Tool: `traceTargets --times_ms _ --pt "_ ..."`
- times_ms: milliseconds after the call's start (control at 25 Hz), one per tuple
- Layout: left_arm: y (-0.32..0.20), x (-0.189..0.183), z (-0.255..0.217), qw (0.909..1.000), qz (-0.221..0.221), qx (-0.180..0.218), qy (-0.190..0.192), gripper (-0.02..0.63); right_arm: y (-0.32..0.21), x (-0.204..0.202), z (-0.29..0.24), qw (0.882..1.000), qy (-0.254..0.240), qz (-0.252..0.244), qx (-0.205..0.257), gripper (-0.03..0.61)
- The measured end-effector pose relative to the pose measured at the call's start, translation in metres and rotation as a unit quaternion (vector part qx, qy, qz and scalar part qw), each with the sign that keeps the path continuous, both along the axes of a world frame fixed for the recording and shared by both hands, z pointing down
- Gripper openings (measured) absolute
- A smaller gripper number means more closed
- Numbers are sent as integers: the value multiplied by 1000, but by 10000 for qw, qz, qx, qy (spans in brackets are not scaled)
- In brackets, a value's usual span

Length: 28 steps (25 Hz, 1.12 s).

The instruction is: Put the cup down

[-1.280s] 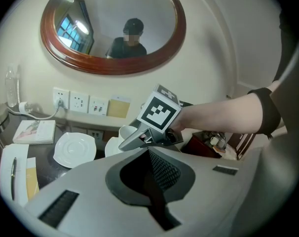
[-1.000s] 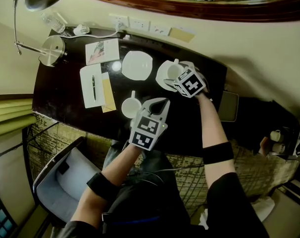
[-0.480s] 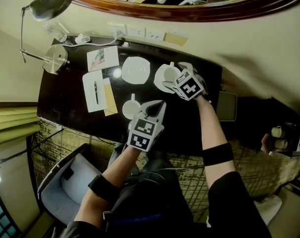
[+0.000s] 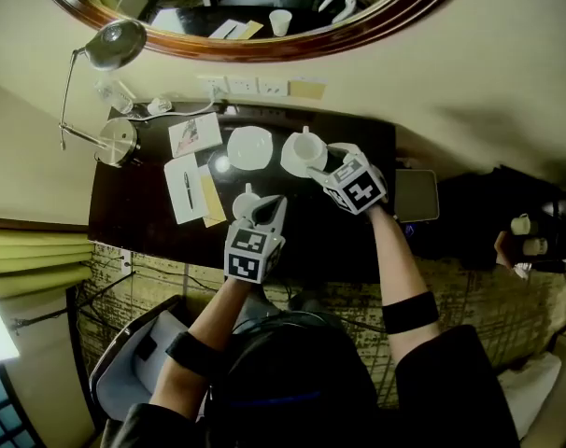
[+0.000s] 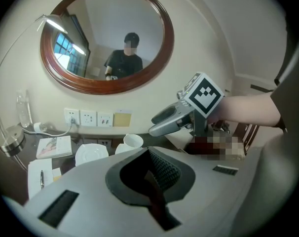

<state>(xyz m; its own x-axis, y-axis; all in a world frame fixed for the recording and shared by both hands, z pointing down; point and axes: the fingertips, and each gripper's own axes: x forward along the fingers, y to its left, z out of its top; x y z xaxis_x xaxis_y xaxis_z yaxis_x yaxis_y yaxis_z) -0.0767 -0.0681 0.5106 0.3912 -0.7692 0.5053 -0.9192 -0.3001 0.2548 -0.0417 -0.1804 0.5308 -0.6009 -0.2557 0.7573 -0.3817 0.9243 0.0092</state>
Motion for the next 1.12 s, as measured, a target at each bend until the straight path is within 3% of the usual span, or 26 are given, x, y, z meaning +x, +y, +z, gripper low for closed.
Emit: traceTargets --times_ms 160,280,400,840,1120 --pt "18 -8 -7 10000 -5 33 -91 7 18 27 -24 9956 -470 810 54 134" --pt "27 -17 -12 9998 -96 83 -149 7 30 46 -35 9841 -872 1550 -11 70" --pt "32 -24 -15 9995 -222 145 -182 7 44 64 -44 9717 -1289 1978 -78 11" --pt "56 -42 -20 9985 -457 204 -203 7 119 80 -41 9534 -1873 2337 -358 0" --pt "71 -43 -18 9988 -447 183 -62 7 139 73 -37 9548 -1913 2217 -506 0"
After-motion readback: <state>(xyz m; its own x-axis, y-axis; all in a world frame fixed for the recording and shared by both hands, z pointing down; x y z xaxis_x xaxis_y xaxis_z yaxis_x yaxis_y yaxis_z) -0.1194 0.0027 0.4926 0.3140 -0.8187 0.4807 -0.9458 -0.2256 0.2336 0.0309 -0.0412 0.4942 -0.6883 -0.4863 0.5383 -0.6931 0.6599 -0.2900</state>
